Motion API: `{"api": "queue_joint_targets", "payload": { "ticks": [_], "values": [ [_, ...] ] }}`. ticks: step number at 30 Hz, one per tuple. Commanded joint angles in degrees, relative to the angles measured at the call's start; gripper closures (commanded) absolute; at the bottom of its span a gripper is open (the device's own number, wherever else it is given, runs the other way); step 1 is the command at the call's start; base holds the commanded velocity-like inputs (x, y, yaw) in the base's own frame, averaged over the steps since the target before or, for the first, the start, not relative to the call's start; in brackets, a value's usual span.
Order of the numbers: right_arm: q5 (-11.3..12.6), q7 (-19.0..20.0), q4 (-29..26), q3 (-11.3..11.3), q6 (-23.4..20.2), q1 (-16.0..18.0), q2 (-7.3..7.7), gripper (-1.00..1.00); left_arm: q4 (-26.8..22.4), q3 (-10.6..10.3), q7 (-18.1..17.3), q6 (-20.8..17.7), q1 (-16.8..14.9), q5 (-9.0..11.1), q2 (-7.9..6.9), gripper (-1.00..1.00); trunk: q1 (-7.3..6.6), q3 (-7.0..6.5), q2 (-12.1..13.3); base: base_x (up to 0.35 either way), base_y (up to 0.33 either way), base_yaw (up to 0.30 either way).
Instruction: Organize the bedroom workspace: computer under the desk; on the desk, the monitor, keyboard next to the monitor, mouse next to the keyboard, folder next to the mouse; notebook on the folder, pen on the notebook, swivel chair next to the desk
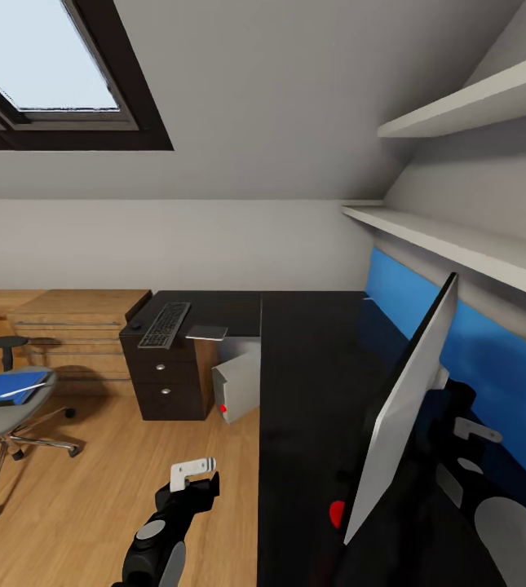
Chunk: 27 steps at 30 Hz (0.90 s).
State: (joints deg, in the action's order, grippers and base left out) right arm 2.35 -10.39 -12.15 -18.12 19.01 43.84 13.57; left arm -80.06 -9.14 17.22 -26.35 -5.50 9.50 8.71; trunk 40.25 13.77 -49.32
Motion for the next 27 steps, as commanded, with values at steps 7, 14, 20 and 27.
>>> {"api": "queue_joint_targets", "payload": {
  "ticks": [7, 14, 20, 27],
  "values": [
    [1.42, -0.25, 0.58, 0.63, 0.17, 0.02, -0.03, 1.00, -0.09, 0.00, 0.54, -0.19, -0.04, 0.61, -0.01, -1.00, 0.02, 0.10, -0.04, 0.000, -0.196, 0.000],
    [1.42, -0.25, 0.63, 0.63, 0.19, 0.02, -0.03, 1.00, 0.01, -0.07, 0.54, -0.12, -0.04, 0.61, -0.01, -1.00, 0.02, 0.10, -0.04, 0.000, -0.024, 0.000],
    [1.42, -0.25, 0.64, 0.63, 0.21, 0.02, -0.03, 1.00, 0.00, -0.09, 0.54, 0.01, -0.04, 0.61, -0.01, -1.00, 0.02, 0.10, -0.04, 0.000, -0.253, 0.000],
    [1.42, -0.25, 0.93, 0.63, 0.23, 0.02, -0.03, 1.00, 0.00, -0.09, 0.54, 0.06, -0.04, 0.61, -0.01, -1.00, 0.02, 0.10, -0.04, 0.000, -0.067, 0.000]
  ]
}}
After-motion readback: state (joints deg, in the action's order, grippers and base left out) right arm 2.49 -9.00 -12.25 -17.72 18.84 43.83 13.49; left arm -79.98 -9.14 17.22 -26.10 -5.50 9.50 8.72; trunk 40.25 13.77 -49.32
